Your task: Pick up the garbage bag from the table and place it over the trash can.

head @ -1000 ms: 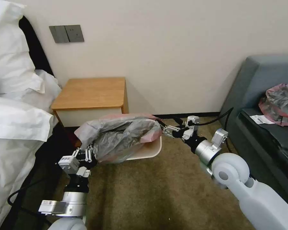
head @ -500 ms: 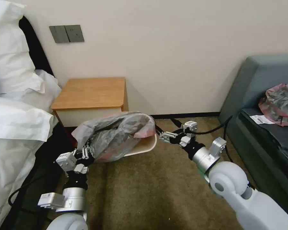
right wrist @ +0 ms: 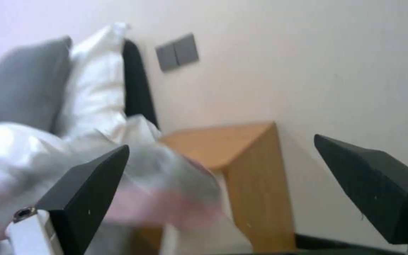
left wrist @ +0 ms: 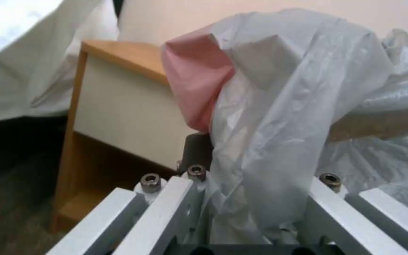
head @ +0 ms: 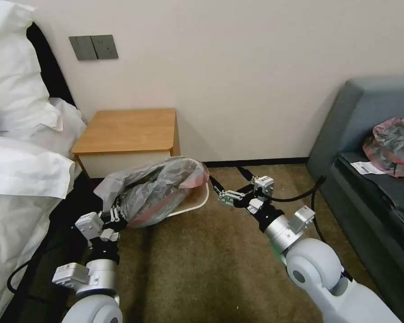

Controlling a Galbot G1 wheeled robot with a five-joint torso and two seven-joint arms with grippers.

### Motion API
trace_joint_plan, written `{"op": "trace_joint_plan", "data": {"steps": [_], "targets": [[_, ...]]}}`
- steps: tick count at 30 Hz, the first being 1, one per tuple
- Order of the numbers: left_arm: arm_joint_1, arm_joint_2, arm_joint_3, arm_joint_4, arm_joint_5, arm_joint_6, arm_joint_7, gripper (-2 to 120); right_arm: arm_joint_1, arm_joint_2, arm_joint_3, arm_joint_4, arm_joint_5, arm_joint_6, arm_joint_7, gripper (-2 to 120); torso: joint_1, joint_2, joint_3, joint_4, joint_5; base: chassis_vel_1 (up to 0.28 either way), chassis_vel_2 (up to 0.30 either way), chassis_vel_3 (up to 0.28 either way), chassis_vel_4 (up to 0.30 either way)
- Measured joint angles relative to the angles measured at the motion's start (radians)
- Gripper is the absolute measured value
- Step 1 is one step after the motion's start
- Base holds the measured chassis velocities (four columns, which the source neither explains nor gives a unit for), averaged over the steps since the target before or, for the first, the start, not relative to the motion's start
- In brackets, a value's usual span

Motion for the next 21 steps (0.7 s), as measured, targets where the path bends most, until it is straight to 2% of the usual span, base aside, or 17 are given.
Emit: {"op": "trace_joint_plan", "data": {"steps": [3,4,6,10,14,21], "targets": [[-0.004,-0.008,0.0,0.011,0.0,-0.004,-0.001,8,-0.047,0.03,-0.034,0.106,0.117,-0.045,0.064,100,0.0,0.0,0.0,-0.0001,-0.0001,0.0,0.0,0.0,0.0],[-0.004,-0.008,0.0,0.011,0.0,-0.004,-0.001,8,-0.047,0.03,-0.034,0.106,0.117,-0.045,0.064,100,0.0,0.0,0.0,-0.0001,-0.0001,0.0,0.0,0.0,0.0],[-0.008,-0.014,0.002,0.019,0.0,-0.009,-0.001,8,-0.085,0.062,-0.079,0.178,0.261,-0.088,0.159,100,0.0,0.0,0.0,-0.0002,-0.0001,0.0,0.0,0.0,0.0],[-0.013,-0.016,0.005,0.026,0.003,-0.018,0.003,8,-0.107,0.101,-0.113,0.214,0.377,-0.124,0.243,100,0.0,0.0,0.0,-0.0001,-0.0002,0.0,0.0,0.0,0.0],[-0.017,-0.017,0.01,0.036,0.007,-0.044,0.02,8,-0.1,0.133,-0.13,0.218,0.44,-0.149,0.3,100,0.0,0.0,0.0,-0.0001,-0.0001,0.0,0.0,0.0,0.0],[-0.014,-0.016,0.03,0.055,0.026,-0.085,0.066,8,-0.074,0.189,-0.184,0.181,0.453,-0.176,0.303,98,0.0,0.0,0.0,-0.0001,-0.0001,0.0,0.0,0.0,0.0]]}}
